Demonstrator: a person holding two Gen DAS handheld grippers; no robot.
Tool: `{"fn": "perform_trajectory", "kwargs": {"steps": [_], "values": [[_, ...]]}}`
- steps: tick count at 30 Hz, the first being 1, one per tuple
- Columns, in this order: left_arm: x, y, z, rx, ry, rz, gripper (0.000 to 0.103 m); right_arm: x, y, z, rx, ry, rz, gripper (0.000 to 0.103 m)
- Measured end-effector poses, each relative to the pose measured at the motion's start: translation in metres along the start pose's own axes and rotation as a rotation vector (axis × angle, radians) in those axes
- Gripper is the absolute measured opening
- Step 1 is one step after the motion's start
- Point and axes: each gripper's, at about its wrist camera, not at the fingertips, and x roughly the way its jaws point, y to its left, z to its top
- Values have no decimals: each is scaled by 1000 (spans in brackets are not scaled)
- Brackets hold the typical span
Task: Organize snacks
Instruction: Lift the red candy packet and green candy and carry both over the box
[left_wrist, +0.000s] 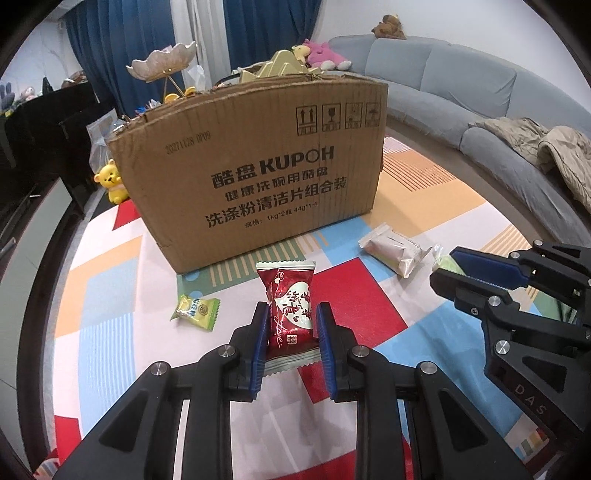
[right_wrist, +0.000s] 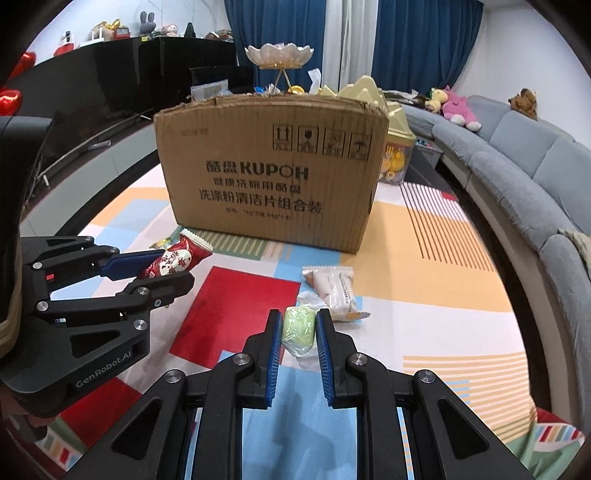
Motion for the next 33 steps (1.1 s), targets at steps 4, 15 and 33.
{"fn": "perform_trajectory", "kwargs": {"steps": [4,15,33], "values": [[-12,-3,1,-9,-16,14,26,-14,-1,3,-6,-28,-4,20],[-48,-13,7,-35,-55,53,26,-45,-4,14,-4,-90,-5,20],[-101,-2,37,-114,-130,134,26,-87,-12,49,44,-166,-15,20]]}}
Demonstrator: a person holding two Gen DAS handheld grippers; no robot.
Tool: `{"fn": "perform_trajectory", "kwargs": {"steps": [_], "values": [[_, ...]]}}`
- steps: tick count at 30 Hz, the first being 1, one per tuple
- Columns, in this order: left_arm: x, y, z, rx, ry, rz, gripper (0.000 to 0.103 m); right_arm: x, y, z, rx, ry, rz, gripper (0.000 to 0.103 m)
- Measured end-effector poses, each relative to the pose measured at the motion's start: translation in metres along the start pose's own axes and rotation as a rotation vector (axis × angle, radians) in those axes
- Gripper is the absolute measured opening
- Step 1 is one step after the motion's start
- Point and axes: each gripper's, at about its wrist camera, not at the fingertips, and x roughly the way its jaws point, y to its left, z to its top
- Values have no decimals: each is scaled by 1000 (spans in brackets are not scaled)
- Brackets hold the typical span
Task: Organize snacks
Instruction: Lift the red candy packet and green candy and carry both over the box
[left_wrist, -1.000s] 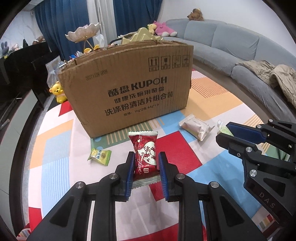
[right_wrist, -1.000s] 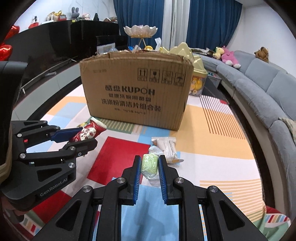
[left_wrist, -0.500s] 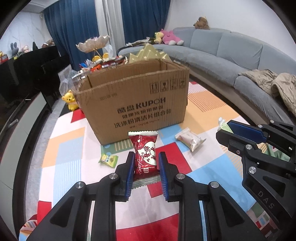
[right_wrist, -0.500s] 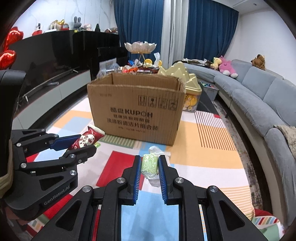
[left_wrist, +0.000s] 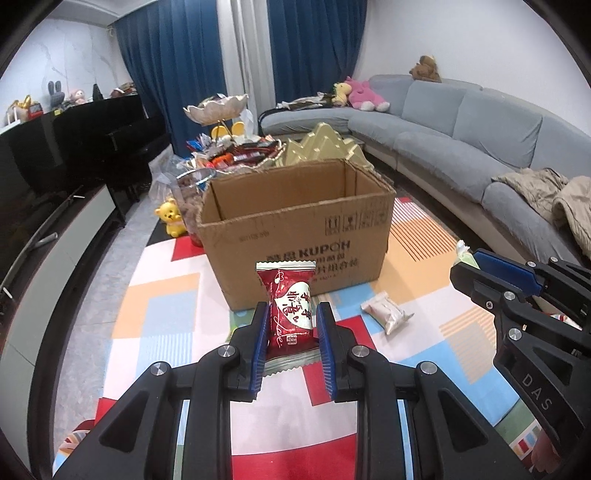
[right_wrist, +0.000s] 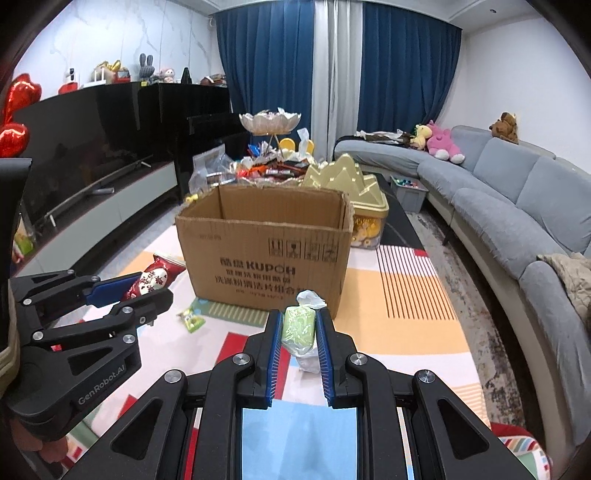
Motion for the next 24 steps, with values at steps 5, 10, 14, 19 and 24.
{"fn": "perform_trajectory", "kwargs": {"steps": [5,10,14,19,24], "values": [[-7,4,10,-17,-9,16,26,-5,2,12,6,-18,7,20],[-11,6,23,-25,-20,31,26,-8,3,28,10,-44,11,20],[-13,10,35,-31,-36,41,26,-9,4,42,19,-66,14,20],[-14,17,52,-39,-53,50,26,-9,5,59,23,-90,15,20],[-15,21,68,-42,-69,55,26,-8,8,75,18,-113,18,20]]}}
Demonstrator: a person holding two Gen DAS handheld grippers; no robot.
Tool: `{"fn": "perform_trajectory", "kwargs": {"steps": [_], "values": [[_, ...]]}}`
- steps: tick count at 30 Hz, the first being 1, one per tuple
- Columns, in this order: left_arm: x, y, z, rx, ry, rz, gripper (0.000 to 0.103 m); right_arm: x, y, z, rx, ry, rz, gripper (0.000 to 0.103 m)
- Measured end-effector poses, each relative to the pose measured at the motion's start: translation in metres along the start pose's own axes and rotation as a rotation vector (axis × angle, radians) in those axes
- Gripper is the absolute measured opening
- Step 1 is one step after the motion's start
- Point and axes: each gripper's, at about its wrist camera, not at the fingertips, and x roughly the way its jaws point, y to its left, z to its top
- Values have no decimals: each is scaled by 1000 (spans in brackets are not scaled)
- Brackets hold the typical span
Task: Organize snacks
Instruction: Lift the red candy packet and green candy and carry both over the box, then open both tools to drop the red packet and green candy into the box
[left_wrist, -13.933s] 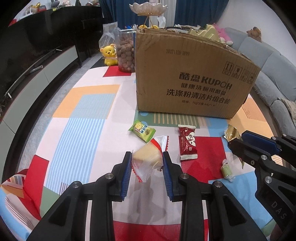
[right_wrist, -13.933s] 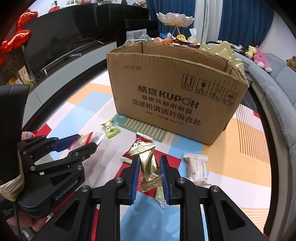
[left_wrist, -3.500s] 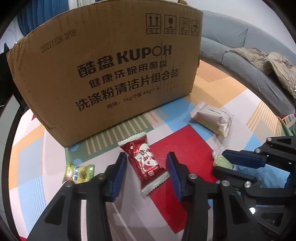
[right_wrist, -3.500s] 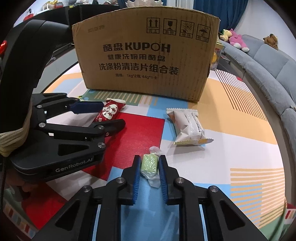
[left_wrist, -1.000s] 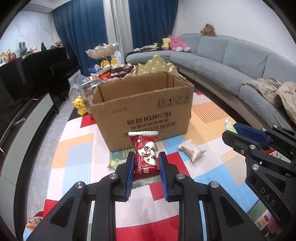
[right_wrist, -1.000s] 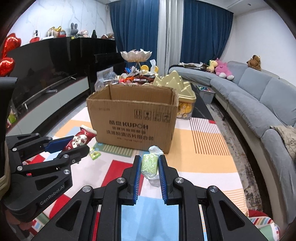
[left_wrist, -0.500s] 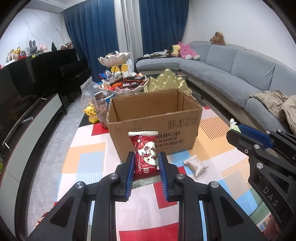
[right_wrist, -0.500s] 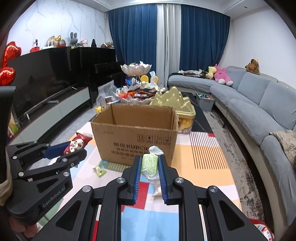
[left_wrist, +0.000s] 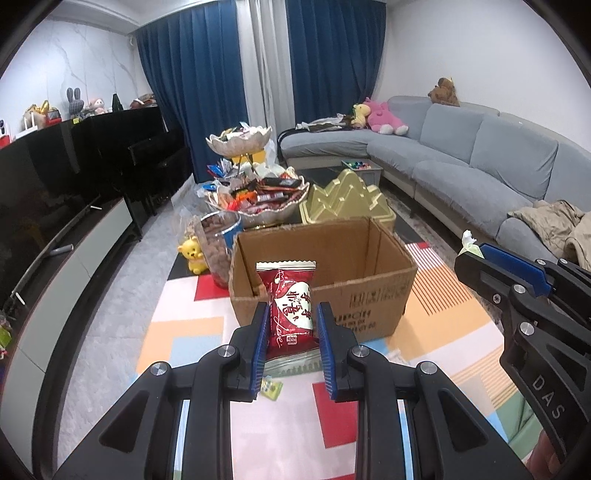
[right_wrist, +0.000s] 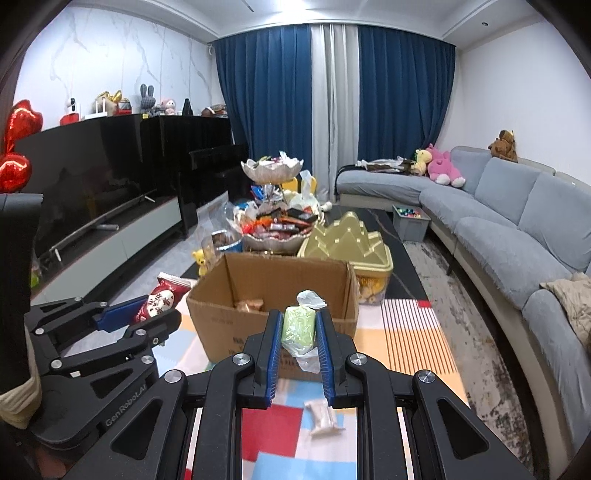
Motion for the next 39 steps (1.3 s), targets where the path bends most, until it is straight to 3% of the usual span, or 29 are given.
{"fn": "perform_trajectory", "kwargs": {"steps": [25,39], "values": [[42,8,59,6,-32,12,26,41,-9,57,-7,-45,-21,20],[86,14,66,2,4,12,26,88,-11,64,-8,-3,-14,20]]}}
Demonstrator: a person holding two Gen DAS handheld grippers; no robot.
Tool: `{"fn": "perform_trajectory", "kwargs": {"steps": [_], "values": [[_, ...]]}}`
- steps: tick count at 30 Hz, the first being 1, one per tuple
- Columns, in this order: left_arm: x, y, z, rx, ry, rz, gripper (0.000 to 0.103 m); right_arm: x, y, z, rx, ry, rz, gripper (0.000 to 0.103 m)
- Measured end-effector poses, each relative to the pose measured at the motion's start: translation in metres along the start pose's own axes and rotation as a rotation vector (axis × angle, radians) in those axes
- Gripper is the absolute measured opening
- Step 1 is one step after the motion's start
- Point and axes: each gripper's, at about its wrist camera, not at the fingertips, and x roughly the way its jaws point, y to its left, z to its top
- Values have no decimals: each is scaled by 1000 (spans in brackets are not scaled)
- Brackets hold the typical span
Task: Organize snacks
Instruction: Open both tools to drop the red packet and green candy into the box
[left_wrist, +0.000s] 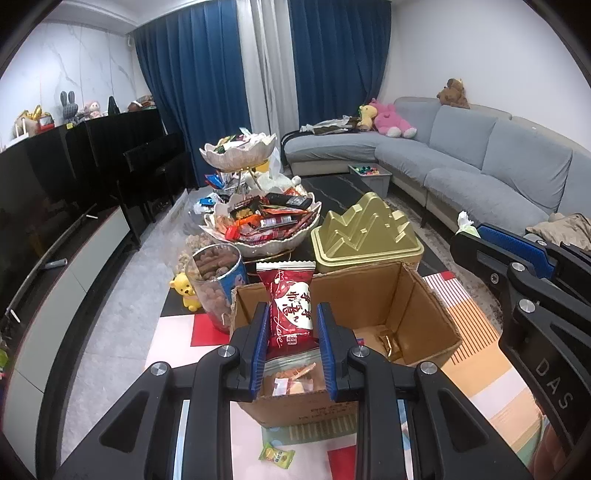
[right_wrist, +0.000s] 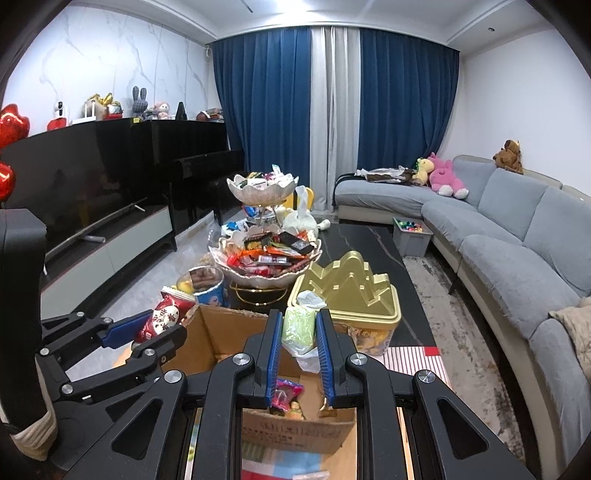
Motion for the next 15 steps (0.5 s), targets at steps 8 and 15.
{"fn": "perform_trajectory", "kwargs": {"steps": [8,15], "values": [[25,4,2,-4,26,-4,26,26,-1,-2,5,32,3,20],[43,6,2,-11,61,-4,28,47,-5,-5,15,77,3,20]]}}
